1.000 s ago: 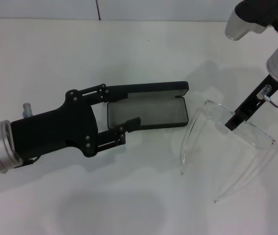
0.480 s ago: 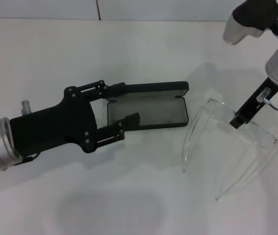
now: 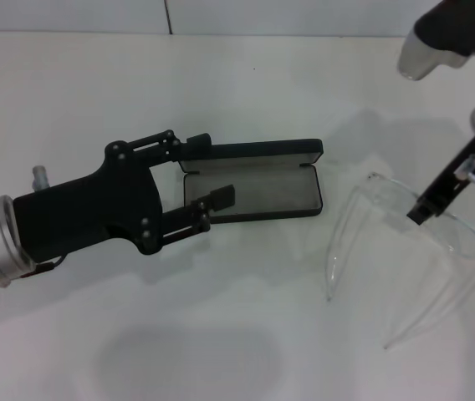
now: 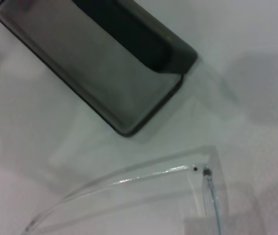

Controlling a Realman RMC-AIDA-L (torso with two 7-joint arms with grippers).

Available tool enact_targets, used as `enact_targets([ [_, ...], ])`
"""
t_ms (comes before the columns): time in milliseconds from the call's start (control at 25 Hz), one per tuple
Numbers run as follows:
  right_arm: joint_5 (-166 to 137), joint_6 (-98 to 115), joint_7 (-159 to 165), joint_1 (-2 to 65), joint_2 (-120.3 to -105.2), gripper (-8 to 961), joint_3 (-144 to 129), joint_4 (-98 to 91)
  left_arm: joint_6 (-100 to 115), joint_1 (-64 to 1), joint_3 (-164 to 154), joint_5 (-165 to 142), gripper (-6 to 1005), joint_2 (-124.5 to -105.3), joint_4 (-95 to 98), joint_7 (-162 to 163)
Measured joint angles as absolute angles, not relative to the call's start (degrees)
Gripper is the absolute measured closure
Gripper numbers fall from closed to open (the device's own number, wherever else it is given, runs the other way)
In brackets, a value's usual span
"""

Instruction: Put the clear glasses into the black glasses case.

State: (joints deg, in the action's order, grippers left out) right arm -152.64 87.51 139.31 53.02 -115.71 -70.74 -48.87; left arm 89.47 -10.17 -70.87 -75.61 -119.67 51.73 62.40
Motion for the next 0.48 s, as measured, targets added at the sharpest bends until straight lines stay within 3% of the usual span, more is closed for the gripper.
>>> enact_targets([
  [480,-143.6,93.4,134.9,39.6,-115.34,844,-61.5,-67.7,89.7,-10.4,-70.4,-74.4,477,-119.71,52.0,62.4],
])
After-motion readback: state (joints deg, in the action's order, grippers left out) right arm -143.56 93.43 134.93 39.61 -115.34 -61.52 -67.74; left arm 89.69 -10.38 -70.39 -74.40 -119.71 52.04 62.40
